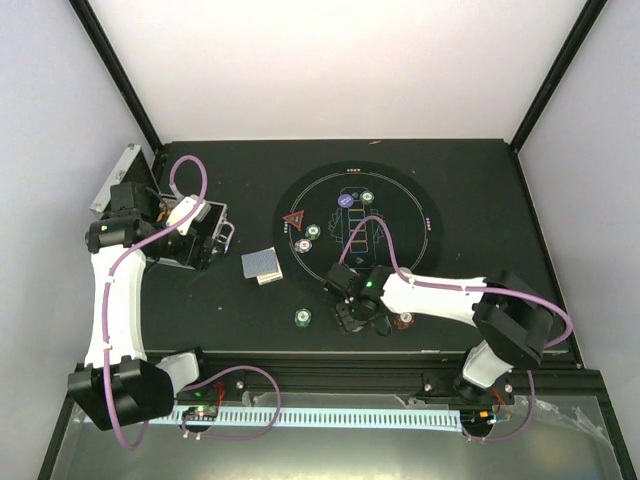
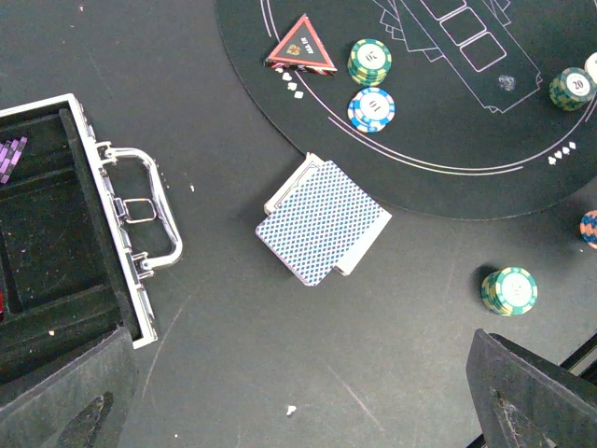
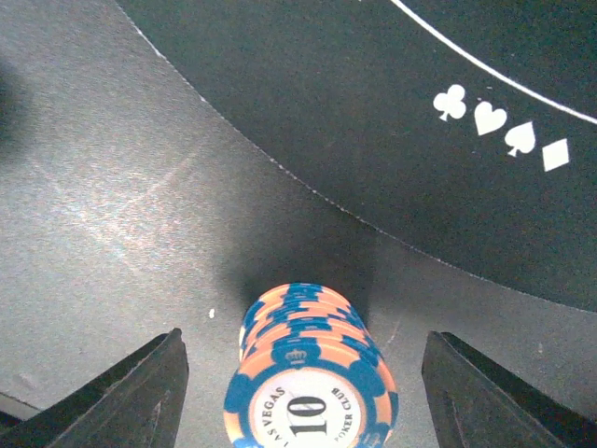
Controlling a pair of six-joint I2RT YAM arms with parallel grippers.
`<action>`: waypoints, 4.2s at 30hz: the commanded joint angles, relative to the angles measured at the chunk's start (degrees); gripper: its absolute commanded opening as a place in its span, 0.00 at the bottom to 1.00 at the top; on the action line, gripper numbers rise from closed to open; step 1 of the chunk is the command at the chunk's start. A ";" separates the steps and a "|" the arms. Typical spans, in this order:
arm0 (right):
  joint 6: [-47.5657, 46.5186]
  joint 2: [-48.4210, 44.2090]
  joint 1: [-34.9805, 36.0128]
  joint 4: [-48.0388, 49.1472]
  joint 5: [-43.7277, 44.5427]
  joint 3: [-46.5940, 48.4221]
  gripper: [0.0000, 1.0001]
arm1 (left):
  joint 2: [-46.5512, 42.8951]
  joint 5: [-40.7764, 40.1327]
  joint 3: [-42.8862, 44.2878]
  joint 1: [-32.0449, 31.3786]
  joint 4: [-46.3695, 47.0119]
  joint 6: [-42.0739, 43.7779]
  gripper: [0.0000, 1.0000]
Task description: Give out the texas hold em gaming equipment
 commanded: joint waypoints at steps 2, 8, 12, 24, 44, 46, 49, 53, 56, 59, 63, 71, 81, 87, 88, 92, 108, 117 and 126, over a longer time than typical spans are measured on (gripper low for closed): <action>0.92 0.85 0.59 -1.38 3.33 -0.70 0.69 | -0.50 1.12 1.30 0.31 0.74 -0.22 0.99; 1.18 0.33 0.68 -1.11 3.44 -0.74 0.56 | -0.48 1.01 1.23 0.31 0.90 -0.22 0.99; 1.17 0.24 0.76 -1.10 3.24 -0.37 0.48 | -0.52 0.95 1.31 0.37 0.92 -0.24 0.99; 1.51 -0.90 0.95 -1.37 2.07 0.39 0.20 | -0.87 0.60 1.67 0.29 0.78 -0.30 0.99; -3.72 -0.97 -4.22 -9.81 4.88 13.54 0.08 | -0.32 -0.37 1.30 0.38 0.73 -0.11 0.99; -4.97 -0.89 -6.28 -10.50 4.86 14.89 0.07 | -0.55 -0.28 1.44 0.46 0.55 0.08 0.99; -7.43 -0.39 -9.94 -11.76 5.25 17.59 0.07 | -0.62 0.17 1.06 0.37 0.90 0.03 0.99; -10.88 1.38 -16.88 -11.98 4.97 22.34 0.07 | 0.08 0.60 1.10 0.42 0.54 -0.04 0.99; -13.41 4.64 -21.57 -12.12 5.04 26.90 0.06 | 0.01 0.36 0.85 0.40 0.70 -0.05 0.99; -15.43 9.29 -26.16 -11.65 4.45 32.06 0.06 | 0.11 0.13 0.87 0.39 0.69 -0.12 0.99; -16.75 18.17 -31.31 -11.96 4.82 40.41 0.06 | 0.44 -0.03 1.02 0.37 0.84 -0.28 0.99; -18.21 34.87 -38.51 -14.53 3.27 59.08 0.06 | 1.62 -0.08 1.18 0.44 0.96 -0.33 0.99; -16.62 49.96 -42.28 -16.47 1.25 74.52 0.07 | 2.46 0.27 0.39 0.40 2.32 0.03 0.99; -16.14 53.93 -42.48 -16.03 0.04 75.98 0.07 | 4.18 1.88 1.09 0.40 2.82 -0.37 0.99; -16.01 54.43 -42.45 -16.12 0.05 76.13 0.07 | 4.29 1.98 1.06 0.40 2.95 -0.53 0.99; -15.59 55.09 -42.57 -16.23 0.53 76.40 0.15 | 4.33 2.16 0.89 0.38 3.17 -0.66 0.99; -16.57 50.39 -43.40 -21.21 1.47 82.71 0.56 | 2.37 2.23 1.39 0.38 1.33 -0.40 0.99; -15.89 32.34 -41.24 -18.58 1.61 67.13 0.67 | 0.46 0.96 2.48 0.42 -0.17 -1.68 0.99; -12.12 8.99 -21.99 -10.03 8.17 35.83 0.75 | -2.62 -1.31 2.61 0.38 -2.00 -2.56 0.99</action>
